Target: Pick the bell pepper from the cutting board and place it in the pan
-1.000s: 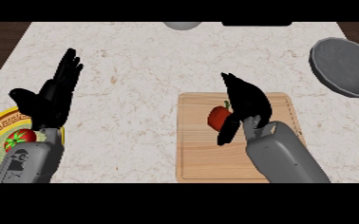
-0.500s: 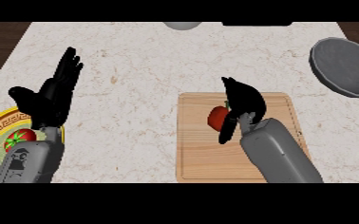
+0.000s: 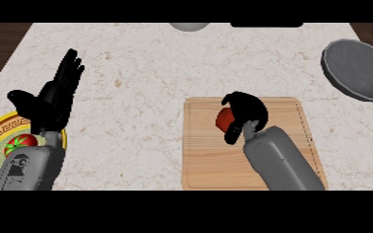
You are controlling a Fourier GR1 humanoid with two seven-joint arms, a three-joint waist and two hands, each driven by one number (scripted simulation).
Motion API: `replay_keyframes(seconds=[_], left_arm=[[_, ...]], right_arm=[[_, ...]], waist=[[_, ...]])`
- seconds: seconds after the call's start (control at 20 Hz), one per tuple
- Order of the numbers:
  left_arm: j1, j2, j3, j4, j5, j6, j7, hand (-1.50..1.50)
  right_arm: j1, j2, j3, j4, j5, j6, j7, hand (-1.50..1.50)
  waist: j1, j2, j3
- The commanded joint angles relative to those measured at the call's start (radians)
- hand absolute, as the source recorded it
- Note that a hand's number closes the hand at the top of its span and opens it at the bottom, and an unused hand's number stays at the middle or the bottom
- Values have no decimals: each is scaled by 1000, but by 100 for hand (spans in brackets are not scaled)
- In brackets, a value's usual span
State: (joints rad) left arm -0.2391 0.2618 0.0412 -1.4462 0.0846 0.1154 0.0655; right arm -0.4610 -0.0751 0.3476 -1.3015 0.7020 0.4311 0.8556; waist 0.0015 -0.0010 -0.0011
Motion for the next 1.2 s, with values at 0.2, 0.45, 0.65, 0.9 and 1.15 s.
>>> replay_keyframes(seconds=[0.2, 0.45, 0.65, 0.9, 1.15], left_arm=[[47, -18, 13, -71, -25, -14, 21, 0], [-51, -20, 37, 12, -39, -21, 50, 0], [-23, -40, 28, -9, -46, -27, 47, 0], [-1, -36, 25, -46, -52, -21, 50, 0], [38, -39, 37, -15, -45, -33, 5, 0]], right_arm=[[-3, -21, -19, 11, 53, 64, -111, 150], [-20, -1, -44, 25, 96, 45, -144, 150], [-78, 46, -81, 136, 140, -58, -168, 150], [-143, -10, -112, 28, 206, -137, -117, 150], [-87, -61, -50, -171, 355, -310, -108, 150]], waist=[[1, 1, 1], [-1, 1, 1], [3, 2, 1], [3, 0, 1], [-12, -3, 1]])
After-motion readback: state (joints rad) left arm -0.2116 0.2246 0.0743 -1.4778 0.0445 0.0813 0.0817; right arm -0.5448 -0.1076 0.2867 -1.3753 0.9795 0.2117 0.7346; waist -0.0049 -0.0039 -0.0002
